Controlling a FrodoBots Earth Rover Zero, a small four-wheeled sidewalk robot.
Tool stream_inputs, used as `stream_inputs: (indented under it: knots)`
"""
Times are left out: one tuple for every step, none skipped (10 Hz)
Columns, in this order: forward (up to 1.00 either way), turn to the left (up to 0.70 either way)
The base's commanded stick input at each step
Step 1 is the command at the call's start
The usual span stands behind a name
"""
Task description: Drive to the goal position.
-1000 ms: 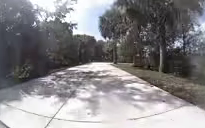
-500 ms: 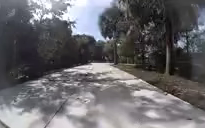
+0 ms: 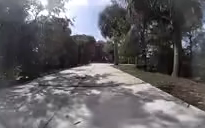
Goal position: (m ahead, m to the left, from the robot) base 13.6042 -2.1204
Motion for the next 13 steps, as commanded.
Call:
stream_inputs:
  knots:
    - [0.85, 0.00]
    - [0.85, 0.00]
    - [0.85, 0.00]
    - [0.85, 0.00]
    - [0.85, 0.00]
    - [0.85, 0.00]
    - [0.85, 0.00]
    - [0.85, 0.00]
    - [0.85, 0.00]
    - [0.85, 0.00]
    - [0.85, 0.00]
    - [0.85, 0.00]
    - [0.85, 0.00]
